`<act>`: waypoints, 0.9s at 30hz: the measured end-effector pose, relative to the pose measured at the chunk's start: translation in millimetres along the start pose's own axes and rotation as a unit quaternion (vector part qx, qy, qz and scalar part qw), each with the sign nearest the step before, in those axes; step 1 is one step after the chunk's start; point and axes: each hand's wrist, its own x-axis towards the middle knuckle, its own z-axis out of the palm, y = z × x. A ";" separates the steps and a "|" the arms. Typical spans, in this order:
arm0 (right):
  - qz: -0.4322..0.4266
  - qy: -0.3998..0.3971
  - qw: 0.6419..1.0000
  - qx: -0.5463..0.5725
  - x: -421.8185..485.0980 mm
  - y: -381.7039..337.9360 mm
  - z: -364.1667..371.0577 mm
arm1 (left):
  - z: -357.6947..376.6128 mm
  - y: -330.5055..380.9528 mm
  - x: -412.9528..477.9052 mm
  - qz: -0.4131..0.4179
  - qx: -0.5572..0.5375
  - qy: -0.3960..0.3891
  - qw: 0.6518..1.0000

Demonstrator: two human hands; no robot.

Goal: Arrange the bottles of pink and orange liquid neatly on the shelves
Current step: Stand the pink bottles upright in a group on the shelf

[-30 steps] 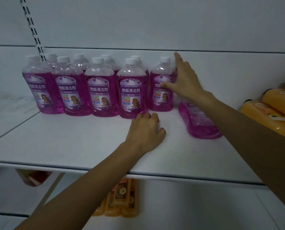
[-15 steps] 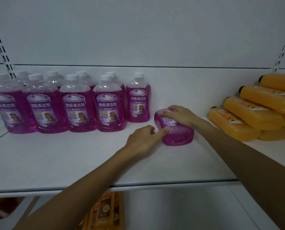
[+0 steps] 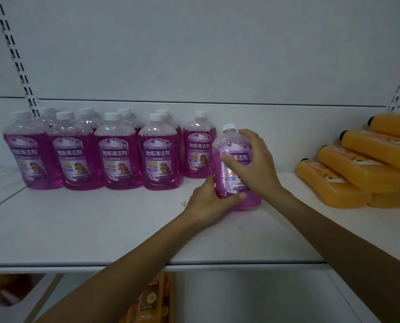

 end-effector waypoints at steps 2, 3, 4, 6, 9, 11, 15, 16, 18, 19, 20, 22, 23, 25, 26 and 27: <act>-0.002 -0.043 0.998 0.040 2.4 -3.7 -4.8 | -8.5 -4.3 -1.2 0.008 -0.004 0.002 1.000; -0.007 -0.065 0.996 0.054 3.7 -5.2 -6.6 | -13.8 -6.8 -1.8 0.012 -0.003 0.007 1.000; -0.016 -0.085 0.994 0.062 4.1 -7.3 -7.3 | -19.0 -9.5 -2.5 0.016 0.003 0.014 1.000; -0.047 -0.121 0.990 0.061 3.5 -13.1 -5.2 | -29.1 -16.0 -3.7 0.020 0.025 0.033 0.999; -0.103 -0.145 0.984 0.016 2.0 -23.6 5.0 | -35.6 -24.4 -6.4 0.016 0.064 0.066 0.996; -0.118 -0.141 0.983 -0.009 1.4 -27.8 11.8 | -36.6 -30.4 -12.2 0.015 0.158 0.084 0.984; -0.128 -0.115 0.985 -0.032 2.2 -25.6 24.3 | -35.8 -40.3 -31.5 0.027 0.360 0.068 0.930; -0.127 -0.103 0.986 -0.036 3.7 -23.8 27.5 | -35.4 -39.8 -34.2 0.031 0.385 0.060 0.920; -0.118 -0.089 0.988 -0.046 7.9 -22.5 34.5 | -35.1 -37.2 -36.3 0.033 0.424 0.050 0.903; -0.113 -0.084 0.988 -0.059 10.6 -22.0 37.0 | -35.5 -35.7 -36.6 0.034 0.429 0.045 0.901; -0.106 -0.078 0.988 -0.078 13.3 -21.7 38.7 | -35.9 -34.7 -36.9 0.033 0.428 0.040 0.902; -0.083 -0.074 0.988 -0.107 18.2 -22.3 40.3 | -36.8 -34.4 -37.4 0.029 0.427 0.036 0.903; -0.077 -0.075 0.988 -0.114 19.7 -22.8 41.0 | -37.1 -34.6 -37.7 0.028 0.428 0.036 0.903; -0.079 -0.074 0.987 -0.123 20.5 -23.4 42.1 | -38.1 -33.3 -38.3 0.034 0.422 0.040 0.905; -0.082 -0.074 0.986 -0.123 20.1 -23.4 42.2 | -38.5 -32.8 -39.3 0.044 0.408 0.042 0.911; -0.084 -0.076 0.986 -0.122 19.7 -22.8 42.2 | -39.1 -32.5 -40.8 0.061 0.385 0.045 0.920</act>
